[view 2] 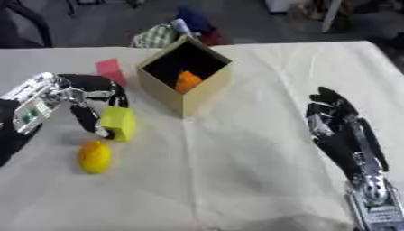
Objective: Pick up objects on the table and place them in the box.
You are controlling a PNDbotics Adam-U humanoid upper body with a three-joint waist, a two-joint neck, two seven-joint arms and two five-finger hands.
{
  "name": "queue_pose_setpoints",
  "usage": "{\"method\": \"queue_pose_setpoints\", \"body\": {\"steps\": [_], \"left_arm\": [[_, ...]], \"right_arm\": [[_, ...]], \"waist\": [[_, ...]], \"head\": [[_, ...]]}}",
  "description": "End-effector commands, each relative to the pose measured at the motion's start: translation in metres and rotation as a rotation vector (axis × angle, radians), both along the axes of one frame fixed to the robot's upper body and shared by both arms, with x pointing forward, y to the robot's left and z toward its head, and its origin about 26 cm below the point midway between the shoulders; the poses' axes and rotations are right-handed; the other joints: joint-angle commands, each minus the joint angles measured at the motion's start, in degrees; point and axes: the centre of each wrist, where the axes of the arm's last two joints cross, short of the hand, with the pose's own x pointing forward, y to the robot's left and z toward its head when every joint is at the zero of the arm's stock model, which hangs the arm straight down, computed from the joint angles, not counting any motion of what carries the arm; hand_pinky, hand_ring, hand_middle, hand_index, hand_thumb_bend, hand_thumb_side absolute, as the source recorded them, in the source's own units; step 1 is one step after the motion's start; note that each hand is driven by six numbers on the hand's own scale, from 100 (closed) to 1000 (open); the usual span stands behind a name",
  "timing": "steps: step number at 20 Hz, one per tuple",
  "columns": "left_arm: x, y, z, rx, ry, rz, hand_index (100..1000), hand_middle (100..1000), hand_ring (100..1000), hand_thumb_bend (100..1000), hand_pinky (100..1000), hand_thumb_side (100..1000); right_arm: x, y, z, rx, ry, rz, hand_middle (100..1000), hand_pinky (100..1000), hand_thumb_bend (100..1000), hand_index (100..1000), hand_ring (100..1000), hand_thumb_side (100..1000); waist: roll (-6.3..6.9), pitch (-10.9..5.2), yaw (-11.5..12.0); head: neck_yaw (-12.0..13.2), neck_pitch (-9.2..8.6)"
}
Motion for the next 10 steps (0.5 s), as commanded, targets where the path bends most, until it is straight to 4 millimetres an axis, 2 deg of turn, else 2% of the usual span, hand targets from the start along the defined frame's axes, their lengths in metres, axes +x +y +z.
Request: {"method": "queue_pose_setpoints", "body": {"steps": [1, 6, 10], "left_arm": [[0.002, 0.003, 0.022, 0.002, -0.108, -0.005, 572, 473, 478, 455, 513, 100], [-0.001, -0.004, 0.074, -0.099, -0.311, -0.022, 533, 431, 447, 398, 489, 100], [0.005, -0.022, 0.115, -0.190, -0.445, -0.032, 548, 438, 454, 435, 514, 100]], "right_arm": [[0.001, -0.002, 0.006, -0.009, -0.021, 0.001, 787, 782, 100, 902, 800, 479], [0.001, -0.003, 0.005, -0.010, -0.015, -0.003, 787, 782, 100, 902, 800, 480], [0.000, -0.002, 0.002, -0.011, -0.004, 0.004, 787, 782, 100, 902, 800, 480]], "waist": [[-0.25, -1.47, -0.06], [-0.29, -1.80, -0.22], [-0.32, -2.19, -0.60]], "head": [[-0.23, 0.25], [-0.33, 0.25], [-0.29, 0.25]]}}
